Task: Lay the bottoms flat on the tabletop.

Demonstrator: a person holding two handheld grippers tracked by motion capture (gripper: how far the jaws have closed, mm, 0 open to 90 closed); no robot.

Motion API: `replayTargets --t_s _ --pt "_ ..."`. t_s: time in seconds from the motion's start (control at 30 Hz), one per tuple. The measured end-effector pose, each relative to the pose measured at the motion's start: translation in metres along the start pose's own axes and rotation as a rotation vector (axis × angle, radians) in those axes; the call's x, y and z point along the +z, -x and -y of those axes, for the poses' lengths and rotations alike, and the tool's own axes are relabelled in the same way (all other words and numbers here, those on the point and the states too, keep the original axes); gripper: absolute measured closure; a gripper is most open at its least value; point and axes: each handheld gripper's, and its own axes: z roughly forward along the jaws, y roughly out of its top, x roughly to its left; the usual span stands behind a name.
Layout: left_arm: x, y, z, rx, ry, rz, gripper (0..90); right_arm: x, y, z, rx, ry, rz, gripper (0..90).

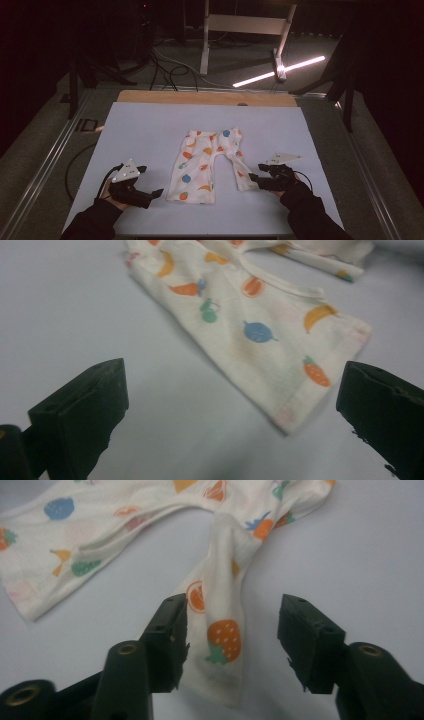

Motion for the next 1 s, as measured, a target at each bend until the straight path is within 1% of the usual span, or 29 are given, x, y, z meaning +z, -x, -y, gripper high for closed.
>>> replayTargets --t_s 0.07,0.1,0.17,0.2,0.27,0.33,0.43,0.47,0.57,0.7,0.77,0.83,0.93,1.0 --pt "-0.001 -0.002 0.002 -0.009 0.005 -0.025 0.2 0.005 -0.001 0.001 0.0 -0.018 0.017 55.2" --pt "-0.001 -0.002 0.003 -0.013 0.008 -0.034 0.2 0.007 -0.001 0.001 -0.001 -0.025 0.015 56.0" --pt "0.0 -0.003 0.005 -0.016 0.013 -0.042 0.2 0.012 -0.001 0.002 0.002 -0.046 0.022 61.7" --pt "0.0 -0.003 0.005 -0.014 0.014 -0.049 0.2 0.014 -0.001 0.002 0.005 -0.054 0.024 62.8" --pt "0.001 -0.003 0.006 -0.019 0.016 -0.045 0.2 0.019 0.0 0.003 0.003 -0.068 0.02 70.6" --pt "0.002 -0.003 0.006 -0.017 0.019 -0.048 0.2 0.021 0.001 0.003 0.014 -0.078 0.01 75.4" --pt "0.003 -0.003 0.006 -0.02 0.027 -0.047 0.2 0.021 0.002 0.003 0.003 -0.083 -0.003 83.5" --pt "0.003 -0.003 0.006 -0.022 0.028 -0.044 0.2 0.02 0.002 0.002 0.013 -0.083 -0.006 86.4" --pt "0.004 -0.003 0.006 -0.011 0.022 -0.05 0.2 0.017 0.004 0.001 0.007 -0.086 -0.004 88.0" --pt "0.004 -0.003 0.006 -0.011 0.026 -0.048 0.2 0.011 0.006 -0.004 0.004 -0.081 0.002 88.5" --pt "0.004 -0.003 0.005 -0.018 0.026 -0.044 0.2 0.004 0.004 -0.012 -0.011 -0.06 0.006 88.5" --pt "0.005 -0.003 0.005 -0.019 0.022 -0.041 0.2 0.002 0.003 -0.016 -0.009 -0.052 -0.006 88.5" --pt "0.005 -0.003 0.005 -0.018 0.022 -0.042 0.2 0.003 -0.003 -0.025 -0.024 -0.051 -0.022 88.4" --pt "0.004 -0.003 0.004 -0.015 0.027 -0.043 0.2 0.006 -0.008 -0.032 -0.039 -0.053 -0.041 88.4"
